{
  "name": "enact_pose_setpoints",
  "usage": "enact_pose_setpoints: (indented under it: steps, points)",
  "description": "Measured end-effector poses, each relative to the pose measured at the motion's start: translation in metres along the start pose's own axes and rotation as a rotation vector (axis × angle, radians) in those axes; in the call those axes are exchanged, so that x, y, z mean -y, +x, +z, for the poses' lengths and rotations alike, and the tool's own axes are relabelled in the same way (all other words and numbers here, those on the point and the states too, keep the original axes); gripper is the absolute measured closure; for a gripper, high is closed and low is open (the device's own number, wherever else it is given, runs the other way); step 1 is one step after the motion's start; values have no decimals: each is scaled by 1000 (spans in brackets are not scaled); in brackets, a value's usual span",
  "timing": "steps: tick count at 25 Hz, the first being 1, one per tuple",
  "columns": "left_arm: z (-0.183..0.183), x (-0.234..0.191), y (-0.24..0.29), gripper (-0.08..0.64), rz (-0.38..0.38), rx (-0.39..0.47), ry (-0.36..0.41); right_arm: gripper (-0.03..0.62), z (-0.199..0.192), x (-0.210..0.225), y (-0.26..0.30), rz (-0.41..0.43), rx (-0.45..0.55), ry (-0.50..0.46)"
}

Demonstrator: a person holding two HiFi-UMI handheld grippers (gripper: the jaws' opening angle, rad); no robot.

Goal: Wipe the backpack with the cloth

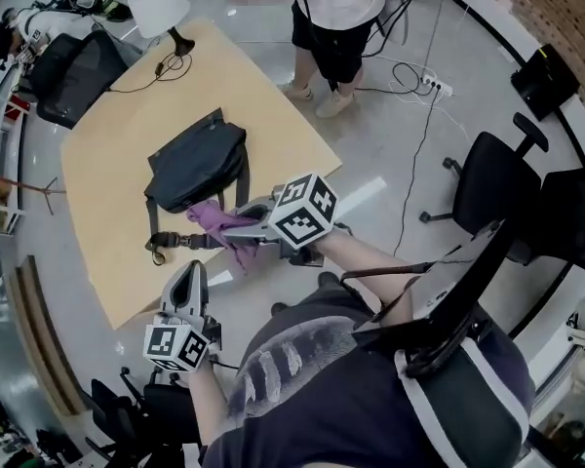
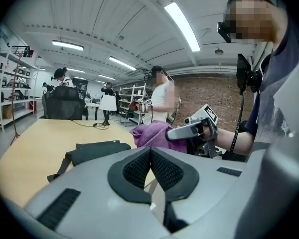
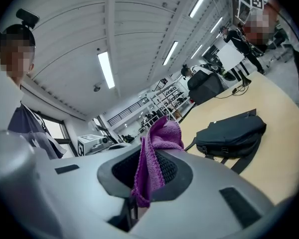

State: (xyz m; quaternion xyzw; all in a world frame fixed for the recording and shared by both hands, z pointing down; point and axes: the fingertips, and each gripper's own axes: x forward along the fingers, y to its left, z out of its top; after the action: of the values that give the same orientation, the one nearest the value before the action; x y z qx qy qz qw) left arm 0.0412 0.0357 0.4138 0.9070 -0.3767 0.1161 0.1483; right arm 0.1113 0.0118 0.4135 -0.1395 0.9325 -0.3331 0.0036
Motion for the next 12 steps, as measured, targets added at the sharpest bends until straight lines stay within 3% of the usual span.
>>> enact_pose_setpoints:
  steps: [4, 12]
  points:
    - [3, 4, -17, 551, -10, 47, -18, 561, 1, -29, 4, 20, 22, -20]
    - [-19, 5, -87, 551, -12, 101, -25, 561, -34, -77, 26, -52, 14, -71]
